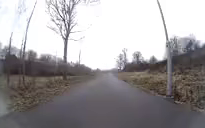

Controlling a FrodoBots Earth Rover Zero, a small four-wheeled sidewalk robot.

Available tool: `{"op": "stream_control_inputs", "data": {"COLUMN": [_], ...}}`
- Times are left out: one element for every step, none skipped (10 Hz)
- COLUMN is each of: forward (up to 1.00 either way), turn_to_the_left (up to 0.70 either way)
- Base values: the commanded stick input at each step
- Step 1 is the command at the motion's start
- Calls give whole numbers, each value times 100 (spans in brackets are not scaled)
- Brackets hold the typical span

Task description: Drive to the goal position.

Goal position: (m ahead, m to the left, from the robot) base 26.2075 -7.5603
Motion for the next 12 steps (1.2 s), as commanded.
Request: {"op": "stream_control_inputs", "data": {"forward": [70,70,70,70,70,70,70,70,70,70,70,70], "turn_to_the_left": [0,0,0,0,0,0,0,0,0,0,0,0]}}
